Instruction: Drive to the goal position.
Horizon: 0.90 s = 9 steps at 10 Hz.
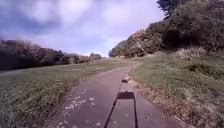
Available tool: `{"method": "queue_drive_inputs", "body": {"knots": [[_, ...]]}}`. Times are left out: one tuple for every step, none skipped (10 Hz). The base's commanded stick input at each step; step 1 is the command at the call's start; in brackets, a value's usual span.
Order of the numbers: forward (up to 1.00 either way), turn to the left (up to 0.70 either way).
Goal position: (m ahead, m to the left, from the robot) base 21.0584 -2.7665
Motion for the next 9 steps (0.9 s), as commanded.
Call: {"method": "queue_drive_inputs", "body": {"knots": [[0.0,0.0],[0.0,0.0],[0.0,0.0],[0.0,0.0],[0.0,0.0],[0.0,0.0],[0.01,0.0],[0.02,0.0],[0.6,0.0]]}}
